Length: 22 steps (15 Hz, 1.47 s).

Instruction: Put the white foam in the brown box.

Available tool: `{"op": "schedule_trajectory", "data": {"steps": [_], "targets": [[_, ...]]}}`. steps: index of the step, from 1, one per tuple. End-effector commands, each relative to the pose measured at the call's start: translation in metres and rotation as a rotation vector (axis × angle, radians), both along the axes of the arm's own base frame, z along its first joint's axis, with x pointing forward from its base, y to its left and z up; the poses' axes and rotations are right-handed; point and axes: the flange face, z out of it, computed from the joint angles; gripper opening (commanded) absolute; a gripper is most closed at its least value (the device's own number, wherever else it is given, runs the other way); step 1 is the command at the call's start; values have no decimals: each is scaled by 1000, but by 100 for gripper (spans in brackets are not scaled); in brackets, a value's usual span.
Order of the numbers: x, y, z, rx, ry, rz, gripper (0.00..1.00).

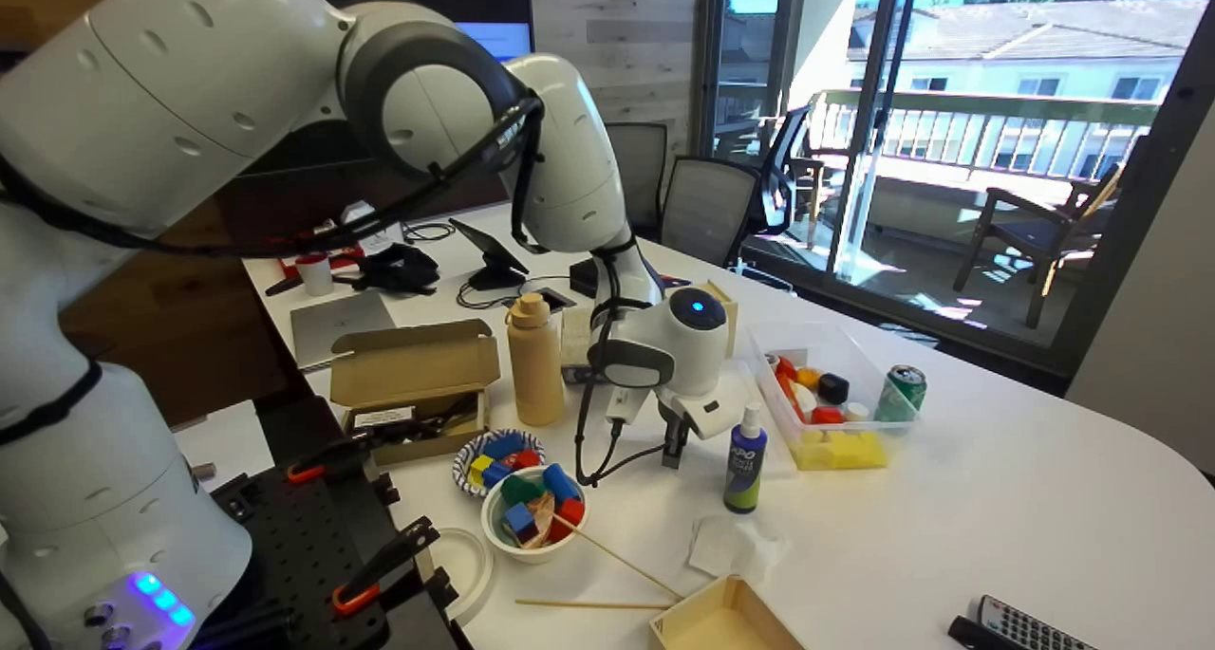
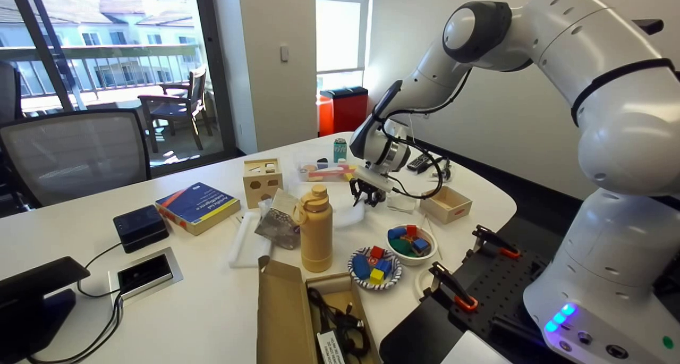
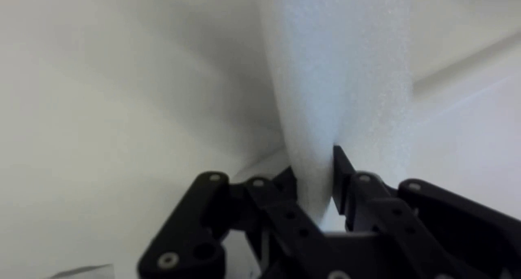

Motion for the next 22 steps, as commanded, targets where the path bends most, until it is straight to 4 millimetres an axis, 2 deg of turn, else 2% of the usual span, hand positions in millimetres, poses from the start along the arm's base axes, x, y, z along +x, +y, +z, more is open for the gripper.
{"op": "schedule_trajectory", "data": {"steps": [1, 5, 9, 15, 16, 19, 20, 21, 22], "targets": [[-12, 7, 19, -8, 2, -16, 3], [-39, 25, 64, -39, -44, -34, 3], [-82, 59, 99, -98, -119, -61, 3], [-168, 108, 143, -110, -160, -14, 3], [-190, 112, 144, -85, -124, 15, 3], [-235, 127, 154, -19, -63, 99, 3], [-245, 134, 155, 12, -49, 145, 3], [-222, 134, 156, 75, -66, 201, 3], [-231, 136, 157, 101, -49, 242, 3]]}}
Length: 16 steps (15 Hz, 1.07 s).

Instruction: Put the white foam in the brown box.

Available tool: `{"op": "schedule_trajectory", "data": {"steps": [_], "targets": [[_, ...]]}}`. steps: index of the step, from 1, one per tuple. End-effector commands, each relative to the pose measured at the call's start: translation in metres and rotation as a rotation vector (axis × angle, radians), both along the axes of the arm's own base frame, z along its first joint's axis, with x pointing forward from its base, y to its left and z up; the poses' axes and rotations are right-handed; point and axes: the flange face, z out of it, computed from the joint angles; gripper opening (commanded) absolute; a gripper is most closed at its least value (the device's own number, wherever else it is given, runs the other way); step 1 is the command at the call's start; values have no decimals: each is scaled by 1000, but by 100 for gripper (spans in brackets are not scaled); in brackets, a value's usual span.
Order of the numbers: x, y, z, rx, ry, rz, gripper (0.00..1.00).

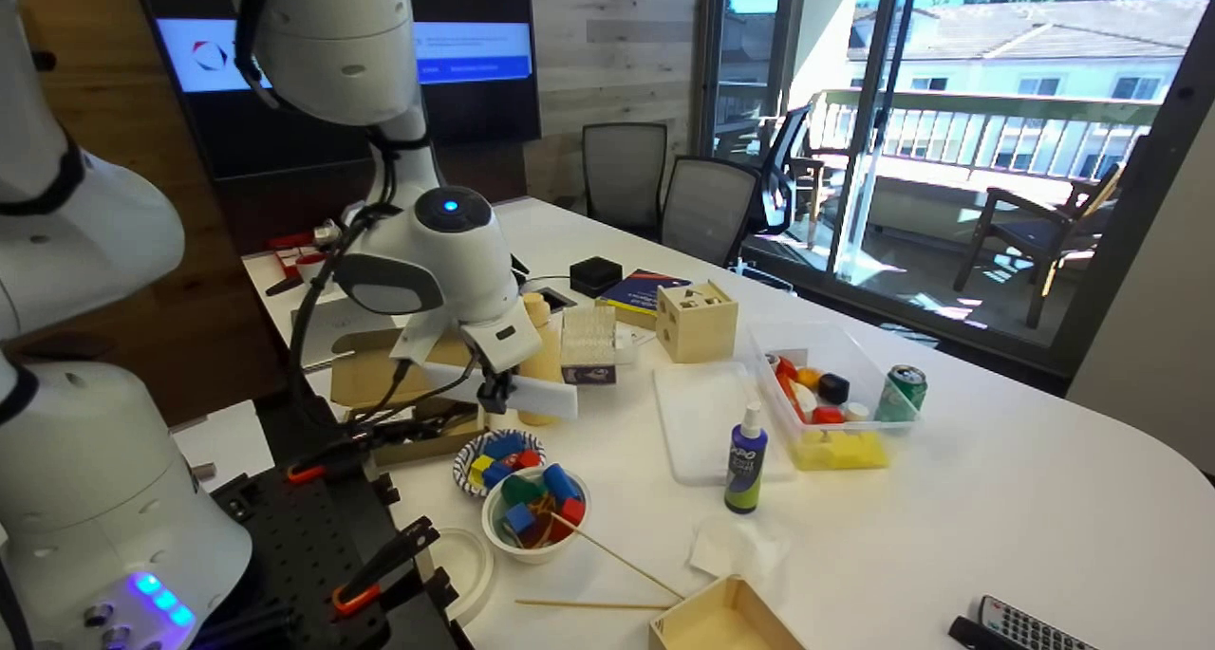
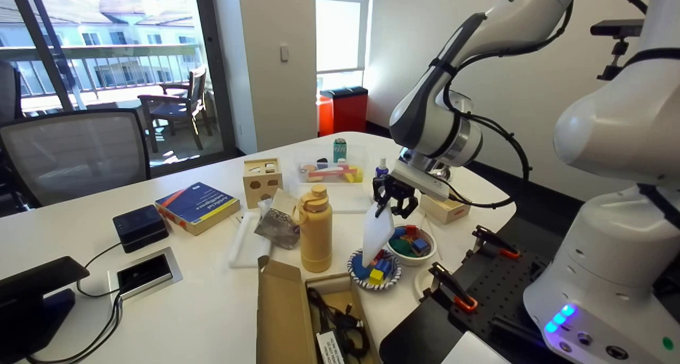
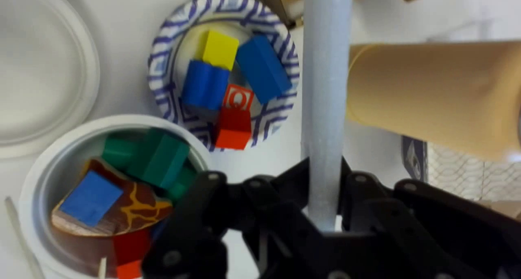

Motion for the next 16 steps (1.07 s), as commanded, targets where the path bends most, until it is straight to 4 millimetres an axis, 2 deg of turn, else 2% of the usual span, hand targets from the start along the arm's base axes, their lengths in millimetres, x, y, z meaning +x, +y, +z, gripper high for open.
{"op": "schedule_trajectory", "data": {"steps": [1, 6, 9, 13, 16], "targets": [[2, 4, 15, 95, 2, 172, 3], [1, 23, 31, 256, 40, 389, 3], [-5, 31, 39, 355, 124, 453, 3], [-3, 39, 52, 443, 225, 505, 3], [2, 53, 57, 472, 266, 542, 3]]}}
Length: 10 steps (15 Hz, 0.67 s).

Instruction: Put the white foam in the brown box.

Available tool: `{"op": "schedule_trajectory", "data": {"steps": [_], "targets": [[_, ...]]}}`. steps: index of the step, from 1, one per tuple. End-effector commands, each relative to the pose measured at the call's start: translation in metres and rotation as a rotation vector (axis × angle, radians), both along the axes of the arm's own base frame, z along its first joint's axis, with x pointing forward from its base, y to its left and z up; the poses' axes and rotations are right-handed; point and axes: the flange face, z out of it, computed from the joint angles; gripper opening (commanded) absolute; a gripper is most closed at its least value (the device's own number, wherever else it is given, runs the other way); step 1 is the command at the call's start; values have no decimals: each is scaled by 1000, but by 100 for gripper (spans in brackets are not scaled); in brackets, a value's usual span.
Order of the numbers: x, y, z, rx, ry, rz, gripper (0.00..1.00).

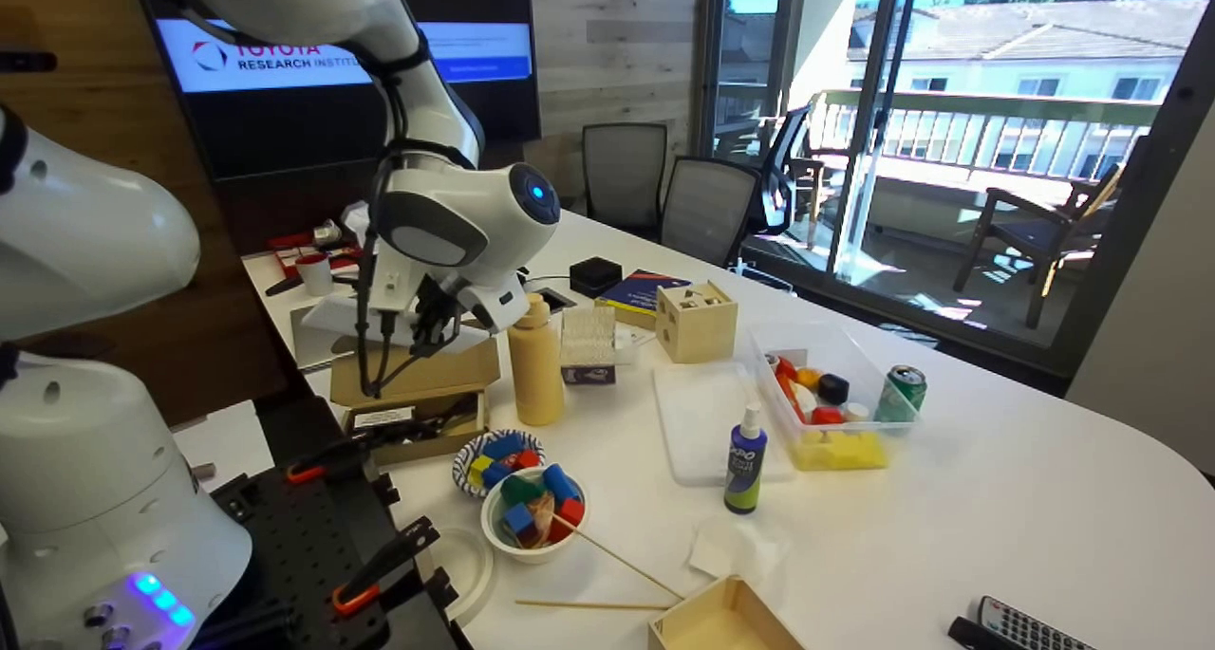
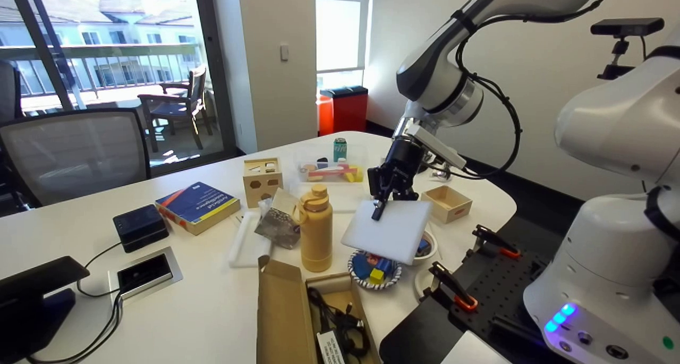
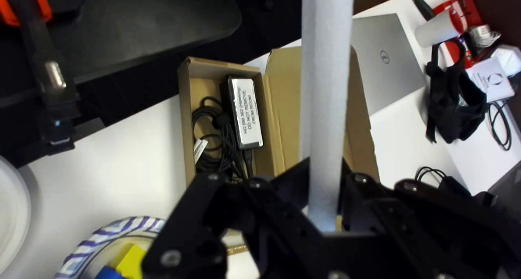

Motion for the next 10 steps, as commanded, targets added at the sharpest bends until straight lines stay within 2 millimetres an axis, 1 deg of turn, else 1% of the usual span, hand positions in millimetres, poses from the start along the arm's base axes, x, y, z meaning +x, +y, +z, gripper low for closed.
{"op": "schedule_trajectory", "data": {"steps": [1, 2, 3, 8, 9, 10], "targets": [[10, 11, 11, -28, 27, 11, 3], [4, 6, 4, 6, 13, 12, 3], [5, 7, 5, 5, 12, 13, 10], [4, 6, 4, 6, 15, 11, 10], [4, 6, 4, 6, 15, 11, 3], [5, 14, 1, 3, 11, 27, 3]]}}
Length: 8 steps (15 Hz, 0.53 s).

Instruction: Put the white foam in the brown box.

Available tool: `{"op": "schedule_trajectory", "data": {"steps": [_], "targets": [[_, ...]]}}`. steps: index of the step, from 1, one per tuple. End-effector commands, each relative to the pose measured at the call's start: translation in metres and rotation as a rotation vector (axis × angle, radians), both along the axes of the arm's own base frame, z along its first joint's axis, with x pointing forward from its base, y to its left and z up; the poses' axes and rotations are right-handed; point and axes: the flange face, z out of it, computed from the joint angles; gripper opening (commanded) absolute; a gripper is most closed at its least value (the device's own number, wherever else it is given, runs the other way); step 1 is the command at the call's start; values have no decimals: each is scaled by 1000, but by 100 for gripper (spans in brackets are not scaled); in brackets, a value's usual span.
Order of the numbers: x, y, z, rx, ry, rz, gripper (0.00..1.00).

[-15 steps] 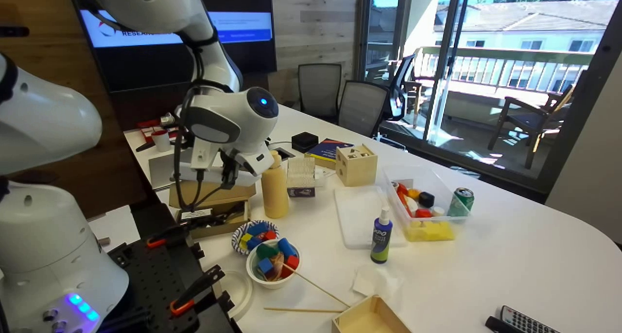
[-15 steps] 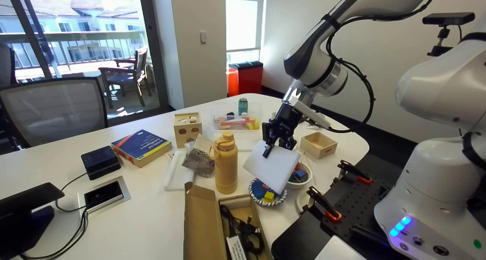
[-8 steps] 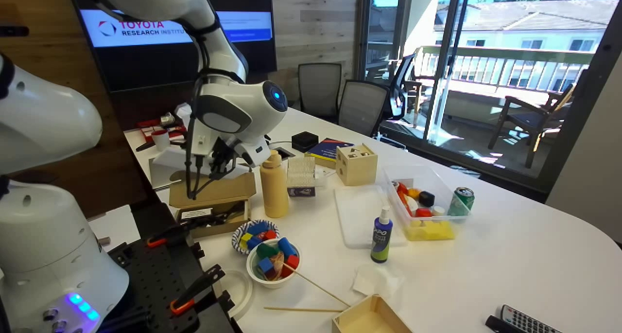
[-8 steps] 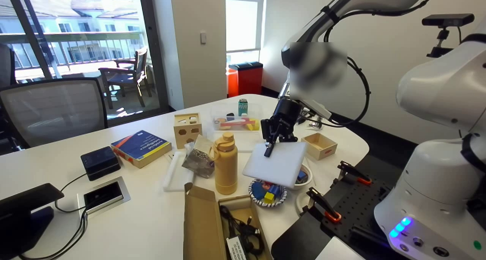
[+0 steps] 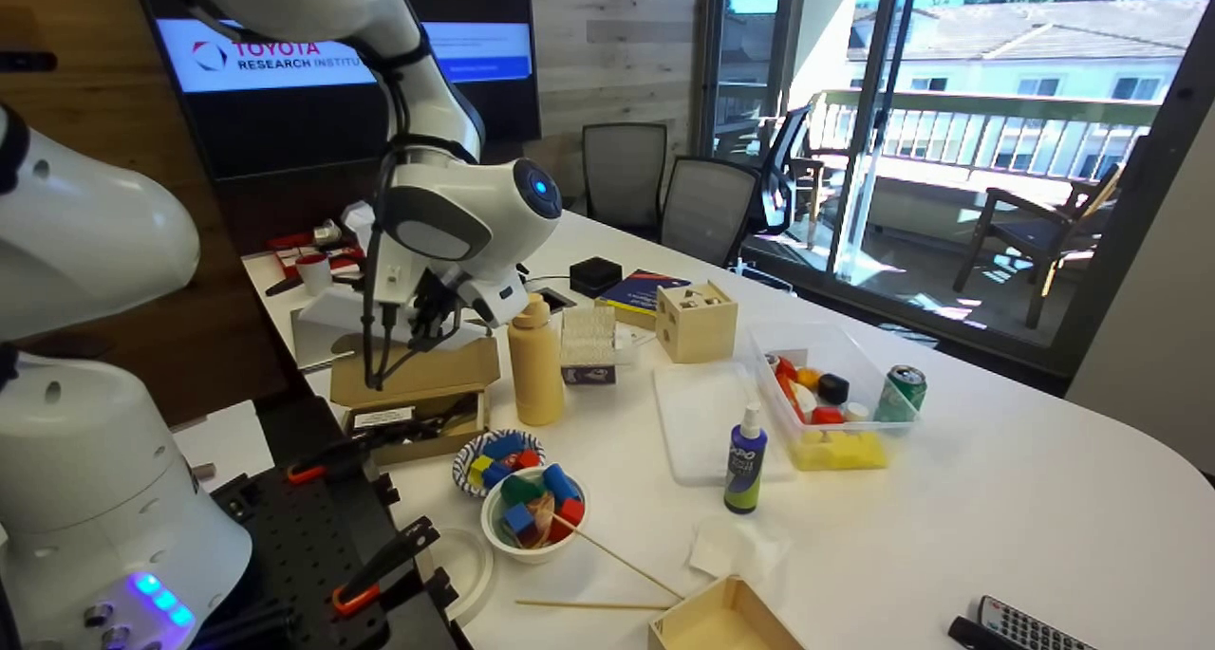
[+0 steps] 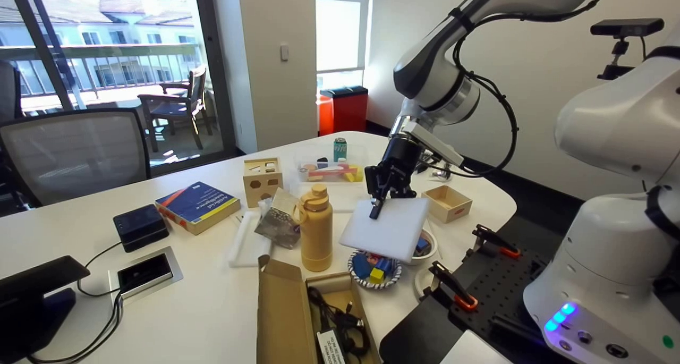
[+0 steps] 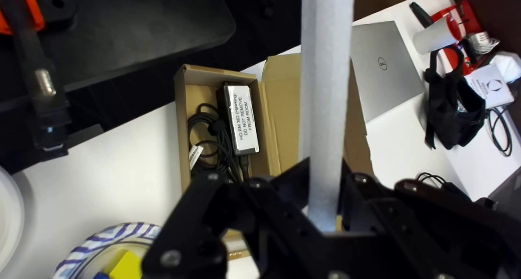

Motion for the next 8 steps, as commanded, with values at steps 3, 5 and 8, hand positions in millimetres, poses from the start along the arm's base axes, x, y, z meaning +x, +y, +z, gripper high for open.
{"op": "schedule_trajectory", "data": {"steps": [3, 5, 8], "targets": [[-6, 31, -13, 10, -9, 94, 3], [-9, 47, -21, 9, 5, 130, 3], [-17, 63, -41, 10, 0, 147, 3]]}}
